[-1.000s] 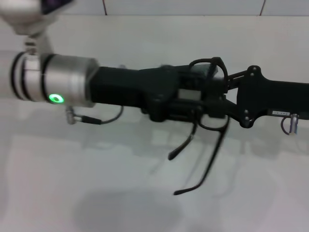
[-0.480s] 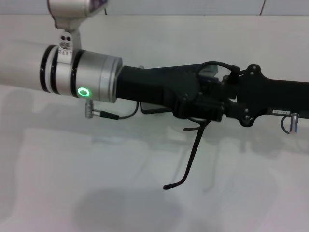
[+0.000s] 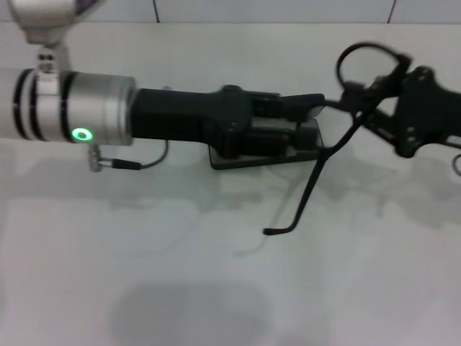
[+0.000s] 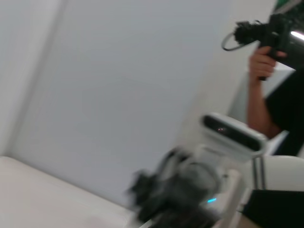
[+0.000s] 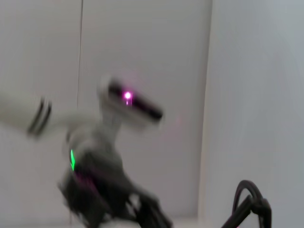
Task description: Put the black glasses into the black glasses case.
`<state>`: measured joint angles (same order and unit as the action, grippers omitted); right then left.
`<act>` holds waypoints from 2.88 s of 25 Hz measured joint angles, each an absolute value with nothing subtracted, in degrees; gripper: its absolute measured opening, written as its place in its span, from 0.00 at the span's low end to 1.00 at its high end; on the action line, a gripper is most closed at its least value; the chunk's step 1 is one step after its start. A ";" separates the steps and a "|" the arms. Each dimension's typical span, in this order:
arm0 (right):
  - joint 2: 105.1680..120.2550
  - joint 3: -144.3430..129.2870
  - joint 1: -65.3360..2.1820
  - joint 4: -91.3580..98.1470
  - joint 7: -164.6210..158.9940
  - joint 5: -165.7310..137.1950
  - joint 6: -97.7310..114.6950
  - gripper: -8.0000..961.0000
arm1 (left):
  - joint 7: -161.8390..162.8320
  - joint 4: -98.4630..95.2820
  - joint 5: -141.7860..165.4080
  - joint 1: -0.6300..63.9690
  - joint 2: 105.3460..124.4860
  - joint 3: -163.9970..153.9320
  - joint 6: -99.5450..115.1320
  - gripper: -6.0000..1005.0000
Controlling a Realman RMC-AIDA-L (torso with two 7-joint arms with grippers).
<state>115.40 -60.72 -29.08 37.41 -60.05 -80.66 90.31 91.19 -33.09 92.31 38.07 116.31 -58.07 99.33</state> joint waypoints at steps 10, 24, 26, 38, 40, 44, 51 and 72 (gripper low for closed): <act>115.25 -46.66 -28.06 36.53 -60.75 -78.86 108.97 0.13 | 89.21 -32.51 99.21 35.97 116.17 -55.81 95.76 0.61; 115.67 -61.72 -32.45 32.81 -61.01 -76.12 92.27 0.14 | 87.97 -33.05 95.89 37.33 119.34 -63.97 101.59 0.61; 115.62 -63.44 -32.53 32.74 -61.06 -76.22 91.54 0.14 | 87.96 -33.05 95.50 37.04 119.15 -63.85 102.46 0.61; 115.62 -71.47 -32.55 33.27 -61.70 -79.07 87.12 0.15 | 87.97 -33.04 94.71 37.03 119.18 -63.79 104.32 0.61; 115.68 -72.15 -32.59 33.29 -61.70 -79.94 87.02 0.15 | 87.98 -33.04 94.72 37.00 119.18 -63.79 104.33 0.61; 115.75 -74.04 -32.95 33.34 -61.70 -81.25 86.93 0.15 | 87.98 -33.04 94.79 37.00 119.17 -63.81 104.28 0.61; 115.52 -76.67 -33.81 33.77 -61.70 -83.96 87.37 0.15 | 87.98 -32.88 95.25 37.00 119.11 -63.81 103.94 0.60; 115.34 -72.85 -33.24 34.82 -61.20 -86.64 85.82 0.16 | 88.17 -33.03 95.05 37.42 118.68 -63.80 102.70 0.61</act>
